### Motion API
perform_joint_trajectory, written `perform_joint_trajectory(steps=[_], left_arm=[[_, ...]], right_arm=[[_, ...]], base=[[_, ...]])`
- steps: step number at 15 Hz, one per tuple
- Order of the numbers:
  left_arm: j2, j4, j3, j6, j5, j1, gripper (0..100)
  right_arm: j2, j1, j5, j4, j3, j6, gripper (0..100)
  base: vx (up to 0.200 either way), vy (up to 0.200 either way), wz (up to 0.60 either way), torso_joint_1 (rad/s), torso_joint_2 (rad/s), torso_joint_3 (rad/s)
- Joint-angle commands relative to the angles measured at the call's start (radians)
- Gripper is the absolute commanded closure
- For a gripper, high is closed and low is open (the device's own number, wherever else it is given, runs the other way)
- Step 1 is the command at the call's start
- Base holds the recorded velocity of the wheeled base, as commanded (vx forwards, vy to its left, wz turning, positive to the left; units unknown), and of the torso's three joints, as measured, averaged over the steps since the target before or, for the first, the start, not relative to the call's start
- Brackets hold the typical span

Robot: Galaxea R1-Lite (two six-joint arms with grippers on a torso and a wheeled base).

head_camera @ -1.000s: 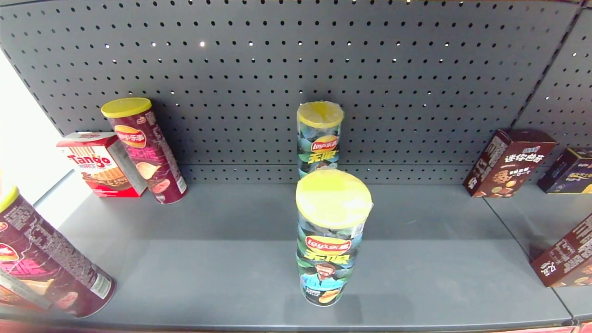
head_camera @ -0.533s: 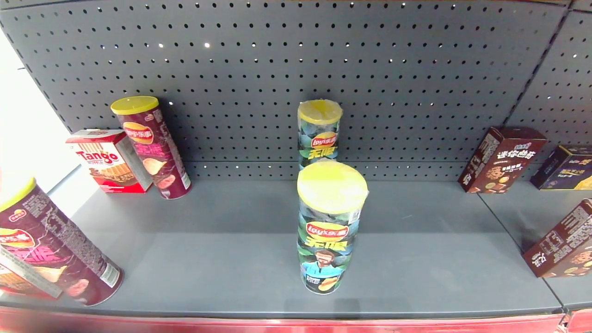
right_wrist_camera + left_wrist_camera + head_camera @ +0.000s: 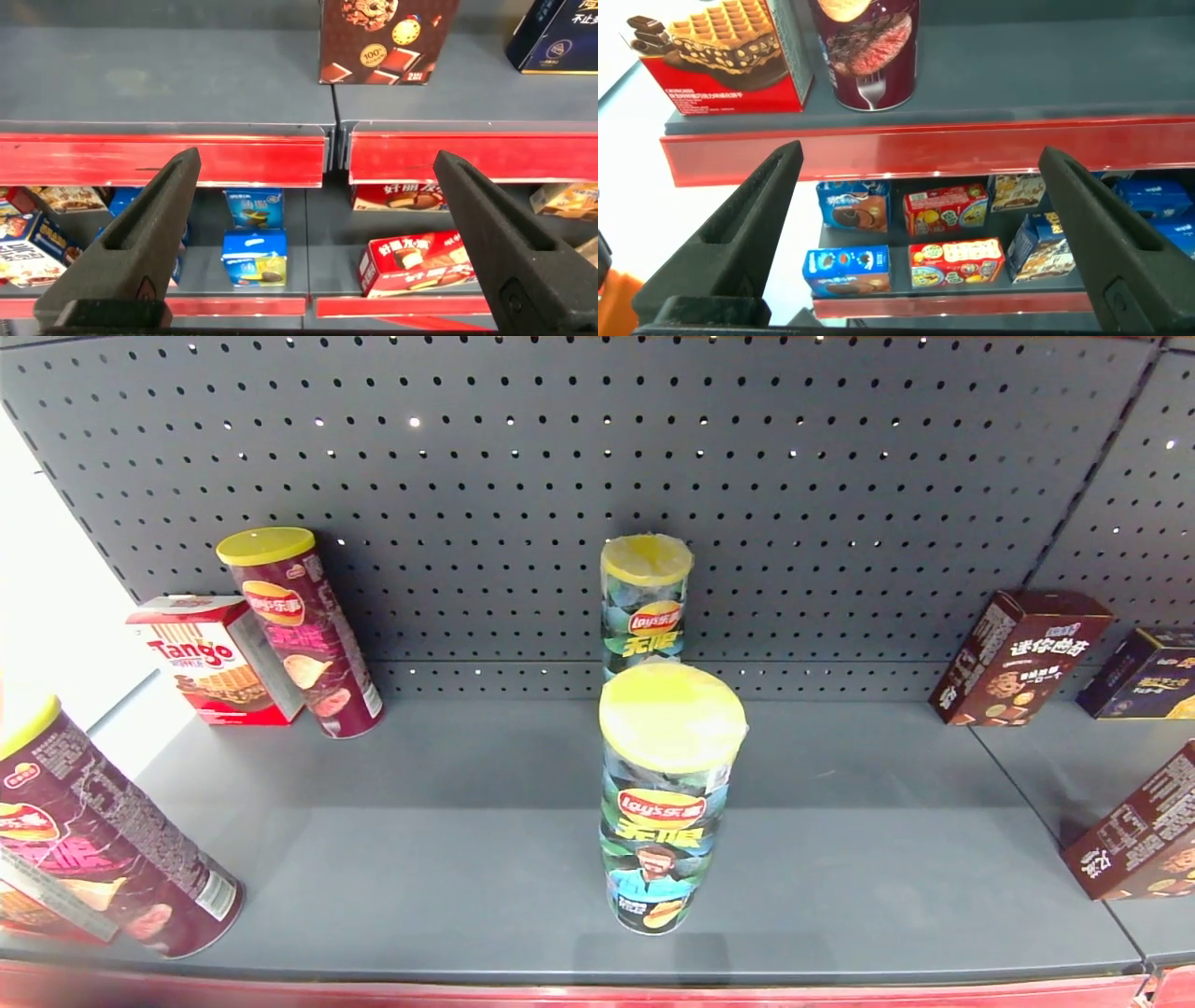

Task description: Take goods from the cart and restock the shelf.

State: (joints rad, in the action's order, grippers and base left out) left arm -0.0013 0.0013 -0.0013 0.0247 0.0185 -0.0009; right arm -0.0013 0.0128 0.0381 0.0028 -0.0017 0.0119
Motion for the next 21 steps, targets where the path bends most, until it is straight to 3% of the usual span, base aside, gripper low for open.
perform_joint_trajectory(steps=[1, 21], left_arm=[[0.001, -0.001, 0.0, 0.0, 0.0, 0.001, 0], [0.001, -0.001, 0.001, -0.002, 0.0, 0.001, 0]], right_arm=[[0.001, 0.001, 0.0, -0.001, 0.0, 0.0, 0], [0.001, 0.001, 0.0, -0.001, 0.0, 0.0, 0]], base=[[0.0, 0.0, 0.0, 0.0, 0.0, 0.0], [0.0, 0.0, 0.0, 0.0, 0.0, 0.0]])
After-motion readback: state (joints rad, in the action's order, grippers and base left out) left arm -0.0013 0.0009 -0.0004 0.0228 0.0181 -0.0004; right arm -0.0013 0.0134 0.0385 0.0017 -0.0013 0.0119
